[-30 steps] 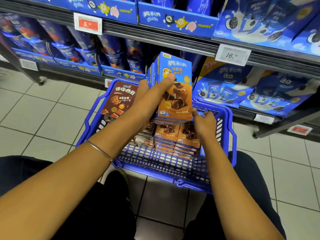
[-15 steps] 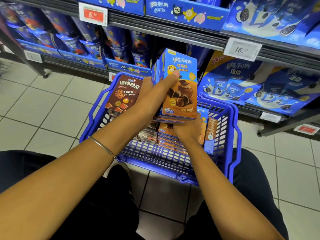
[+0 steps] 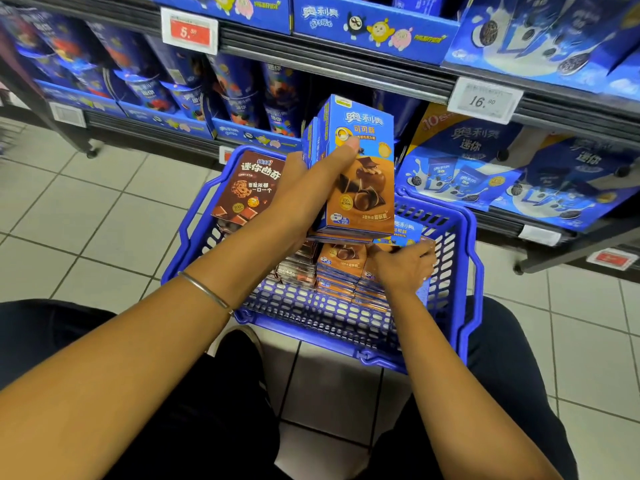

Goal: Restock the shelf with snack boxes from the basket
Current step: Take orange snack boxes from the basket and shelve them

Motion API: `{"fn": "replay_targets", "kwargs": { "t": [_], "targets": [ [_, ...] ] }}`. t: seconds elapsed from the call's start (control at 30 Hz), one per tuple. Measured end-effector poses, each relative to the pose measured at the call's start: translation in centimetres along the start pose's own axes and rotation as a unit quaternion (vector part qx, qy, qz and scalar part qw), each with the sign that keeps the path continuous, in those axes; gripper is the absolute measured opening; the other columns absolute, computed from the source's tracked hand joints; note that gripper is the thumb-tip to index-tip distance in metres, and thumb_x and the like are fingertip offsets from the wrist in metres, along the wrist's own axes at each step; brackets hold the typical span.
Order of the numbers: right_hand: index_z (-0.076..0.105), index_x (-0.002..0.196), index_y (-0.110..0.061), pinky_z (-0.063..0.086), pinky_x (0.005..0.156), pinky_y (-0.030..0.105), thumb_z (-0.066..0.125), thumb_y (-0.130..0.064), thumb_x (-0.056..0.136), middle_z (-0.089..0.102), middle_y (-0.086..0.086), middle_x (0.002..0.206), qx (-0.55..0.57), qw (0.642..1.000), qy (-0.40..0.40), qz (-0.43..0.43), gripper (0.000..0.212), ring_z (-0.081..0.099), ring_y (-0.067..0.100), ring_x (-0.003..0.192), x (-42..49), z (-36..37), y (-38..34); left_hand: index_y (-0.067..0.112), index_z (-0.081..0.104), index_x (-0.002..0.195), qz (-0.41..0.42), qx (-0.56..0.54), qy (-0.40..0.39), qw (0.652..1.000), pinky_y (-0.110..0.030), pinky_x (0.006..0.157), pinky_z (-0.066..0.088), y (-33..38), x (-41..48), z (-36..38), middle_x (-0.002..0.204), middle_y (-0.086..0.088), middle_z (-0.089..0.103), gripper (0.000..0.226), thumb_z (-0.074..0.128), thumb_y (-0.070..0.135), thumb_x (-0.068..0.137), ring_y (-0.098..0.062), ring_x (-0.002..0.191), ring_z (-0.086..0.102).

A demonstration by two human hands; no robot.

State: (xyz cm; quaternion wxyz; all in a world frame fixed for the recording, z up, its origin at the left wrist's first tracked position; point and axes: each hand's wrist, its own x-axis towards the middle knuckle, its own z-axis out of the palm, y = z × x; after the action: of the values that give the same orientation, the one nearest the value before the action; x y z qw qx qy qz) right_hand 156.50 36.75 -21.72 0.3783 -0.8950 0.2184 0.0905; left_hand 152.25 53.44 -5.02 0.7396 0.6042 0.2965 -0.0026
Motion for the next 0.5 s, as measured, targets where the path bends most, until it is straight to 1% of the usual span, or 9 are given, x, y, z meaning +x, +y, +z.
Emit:
{"fn": "replay_targets", "kwargs": {
  "t": [0.07, 0.13, 0.17, 0.23, 0.27, 0.33, 0.4, 0.43, 0.5],
  "targets": [
    [0.016, 0.156, -0.002, 0.034, 0.112, 0.055, 0.086, -0.047, 0.075, 0.022, 0.018, 0.160, 0.009, 0.999, -0.009, 0.030, 0.117, 0.020, 0.041, 0.147, 0.4, -0.1, 0.1, 0.014, 0.055, 0.140, -0.002, -0.002, 0.001, 1.000, -0.046, 0.086, 0.067, 0.1, 0.0, 0.1, 0.118, -0.006, 0.080, 0.065, 0.079, 0.051, 0.092, -0.024, 0.096, 0.082],
    [0.034, 0.148, -0.007, 0.037, 0.109, 0.056, 0.086, -0.048, 0.074, 0.036, 0.014, 0.154, -0.008, 1.000, -0.014, 0.017, 0.100, 0.028, 0.041, 0.142, 0.8, -0.6, 0.0, 0.014, 0.054, 0.140, -0.004, 0.002, 0.000, 1.000, -0.048, 0.089, 0.066, 0.0, -0.1, 0.2, 0.120, -0.006, 0.079, 0.065, 0.079, 0.051, 0.093, -0.024, 0.099, 0.081],
    [0.037, 0.146, -0.010, 0.038, 0.108, 0.057, 0.087, -0.047, 0.073, 0.039, 0.012, 0.151, -0.015, 1.000, -0.014, 0.006, 0.097, 0.031, 0.042, 0.140, 1.0, -0.8, 0.0, 0.014, 0.053, 0.140, -0.005, 0.006, -0.001, 1.000, -0.048, 0.090, 0.066, 0.0, -0.1, 0.2, 0.121, -0.006, 0.079, 0.065, 0.078, 0.051, 0.093, -0.024, 0.099, 0.081],
    [0.030, 0.152, -0.017, 0.039, 0.109, 0.056, 0.089, -0.041, 0.072, 0.038, 0.011, 0.150, -0.020, 0.999, -0.013, -0.025, 0.103, 0.036, 0.041, 0.139, 1.0, -1.2, -0.1, 0.014, 0.053, 0.141, -0.007, 0.005, -0.002, 1.000, -0.044, 0.085, 0.068, -0.2, -0.2, 0.1, 0.121, -0.006, 0.079, 0.064, 0.078, 0.050, 0.094, -0.023, 0.098, 0.081],
    [0.026, 0.156, -0.020, 0.043, 0.105, 0.054, 0.089, -0.036, 0.073, 0.038, 0.011, 0.149, -0.021, 0.998, -0.009, -0.053, 0.106, 0.041, 0.039, 0.136, 0.7, -1.4, -0.2, 0.014, 0.054, 0.141, -0.006, 0.003, -0.003, 1.000, -0.041, 0.080, 0.068, -0.3, -0.1, 0.1, 0.120, -0.005, 0.079, 0.063, 0.078, 0.049, 0.094, -0.022, 0.096, 0.082],
    [0.024, 0.158, -0.025, 0.052, 0.088, 0.046, 0.087, -0.028, 0.076, 0.038, 0.006, 0.145, -0.039, 0.991, 0.008, -0.125, 0.103, 0.050, 0.032, 0.128, 0.3, -1.8, -0.2, 0.016, 0.053, 0.138, -0.006, 0.002, -0.002, 1.000, -0.037, 0.074, 0.068, -0.4, -0.1, 0.0, 0.118, -0.004, 0.080, 0.062, 0.079, 0.049, 0.093, -0.021, 0.092, 0.082],
    [0.032, 0.156, -0.027, 0.047, 0.075, 0.034, 0.082, -0.021, 0.082, 0.040, 0.002, 0.143, -0.033, 0.983, 0.036, -0.179, 0.090, 0.055, 0.023, 0.123, 0.1, -2.6, -0.3, 0.019, 0.052, 0.135, -0.006, 0.004, -0.001, 1.000, -0.041, 0.079, 0.068, -0.5, 0.1, -0.1, 0.117, -0.003, 0.080, 0.061, 0.080, 0.051, 0.092, -0.020, 0.091, 0.082],
    [0.038, 0.153, -0.026, 0.044, 0.074, 0.028, 0.079, -0.018, 0.084, 0.043, 0.001, 0.142, 0.001, 0.980, 0.048, -0.191, 0.081, 0.055, 0.018, 0.120, 0.2, -3.2, -0.7, 0.020, 0.051, 0.133, -0.004, 0.008, 0.001, 1.000, -0.044, 0.083, 0.068, -0.5, 0.3, -0.2, 0.117, -0.003, 0.080, 0.060, 0.080, 0.052, 0.091, -0.020, 0.091, 0.082],
    [0.049, 0.145, -0.025, 0.040, 0.074, 0.008, 0.078, -0.016, 0.086, 0.049, -0.001, 0.135, 0.097, 0.973, 0.062, -0.198, 0.067, 0.053, 0.008, 0.114, 0.5, -4.9, -1.9, 0.021, 0.051, 0.132, 0.000, 0.012, 0.005, 1.000, -0.048, 0.089, 0.066, -0.6, 0.6, -0.4, 0.117, -0.002, 0.080, 0.062, 0.082, 0.053, 0.089, -0.021, 0.094, 0.082]
  ]
}}
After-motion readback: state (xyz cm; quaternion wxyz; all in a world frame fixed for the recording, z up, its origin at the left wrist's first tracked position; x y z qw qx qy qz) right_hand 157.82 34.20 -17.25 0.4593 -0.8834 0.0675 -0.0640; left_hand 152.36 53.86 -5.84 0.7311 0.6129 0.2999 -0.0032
